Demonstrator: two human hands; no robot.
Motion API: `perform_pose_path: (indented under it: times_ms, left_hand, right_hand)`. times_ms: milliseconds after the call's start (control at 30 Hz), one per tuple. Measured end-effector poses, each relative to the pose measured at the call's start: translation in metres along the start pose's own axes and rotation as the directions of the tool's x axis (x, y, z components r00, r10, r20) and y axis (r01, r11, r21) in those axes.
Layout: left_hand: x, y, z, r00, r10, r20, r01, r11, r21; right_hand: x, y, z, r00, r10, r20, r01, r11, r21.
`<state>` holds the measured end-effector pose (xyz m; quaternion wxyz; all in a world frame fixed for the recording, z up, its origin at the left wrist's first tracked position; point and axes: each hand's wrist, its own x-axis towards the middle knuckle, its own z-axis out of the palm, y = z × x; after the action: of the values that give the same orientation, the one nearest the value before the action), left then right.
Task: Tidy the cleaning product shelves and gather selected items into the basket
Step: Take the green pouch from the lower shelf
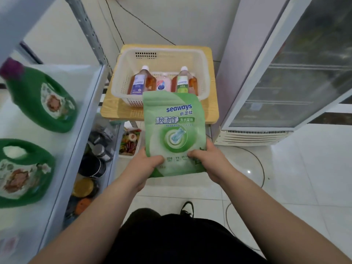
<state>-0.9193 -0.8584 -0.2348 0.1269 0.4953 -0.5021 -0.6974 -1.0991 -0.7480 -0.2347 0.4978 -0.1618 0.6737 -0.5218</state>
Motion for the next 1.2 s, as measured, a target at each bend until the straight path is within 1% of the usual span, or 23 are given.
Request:
perform_pose_path:
  times_ms: [167,300,400,500,633,800,867,933,1000,1067,1133,1200]
  left_hand:
    - [0.043,0.025,0.001,0.999,-0.014,-0.035,0.014,1.0,0.007]
    - [0.086,0.045,-0.009,0.998,-0.069,-0.015,0.069,0.998,0.01]
    - [0.124,0.064,-0.01,0.997,-0.082,0.01,0.082,0.997,0.002]
    - [0.163,0.09,-0.012,0.997,-0.06,0.04,0.058,0.998,0.037]
    - [0.22,0.134,-0.027,0.996,-0.026,0.085,0.024,0.999,0.029]
    - [0.293,0.176,-0.056,0.997,-0.015,0.081,0.005,0.994,0.111]
    - [0.318,0.184,-0.065,0.998,-0.012,0.061,-0.001,0.979,0.205]
    - [0.333,0.188,-0.075,0.998,-0.048,0.027,0.035,0.939,0.342]
    - [0.343,0.187,-0.084,0.997,-0.075,0.008,0.062,0.876,0.478]
    - [0.353,0.184,-0.09,0.997,-0.06,0.041,0.023,0.797,0.604]
    - [0.363,0.18,-0.092,0.997,-0.017,0.074,-0.042,0.686,0.727]
    - [0.37,0.178,-0.092,0.996,-0.019,0.086,-0.057,0.597,0.8]
  right_hand:
    - [0.056,-0.026,-0.003,0.999,0.002,0.032,-0.001,1.0,-0.014]
    - [0.097,-0.032,-0.001,0.999,0.037,0.018,-0.037,0.999,-0.007]
    - [0.134,-0.047,0.0,0.997,0.075,-0.025,-0.075,0.997,0.001]
    - [0.166,-0.075,0.005,0.995,0.062,-0.077,-0.064,0.998,-0.024]
    - [0.212,-0.115,0.016,0.99,0.031,-0.138,-0.04,0.997,-0.069]
    - [0.275,-0.15,0.041,0.975,-0.014,-0.223,-0.026,0.984,-0.176]
    - [0.3,-0.151,0.052,0.972,-0.017,-0.235,-0.038,0.973,-0.229]
    - [0.318,-0.147,0.061,0.966,0.042,-0.256,-0.111,0.959,-0.261]
    - [0.33,-0.139,0.066,0.959,0.102,-0.264,-0.174,0.949,-0.264]
    - [0.341,-0.133,0.066,0.965,0.095,-0.243,-0.177,0.923,-0.341]
    - [0.346,-0.131,0.067,0.968,0.1,-0.231,-0.196,0.875,-0.444]
    - [0.351,-0.134,0.066,0.963,0.078,-0.258,-0.213,0.805,-0.554]
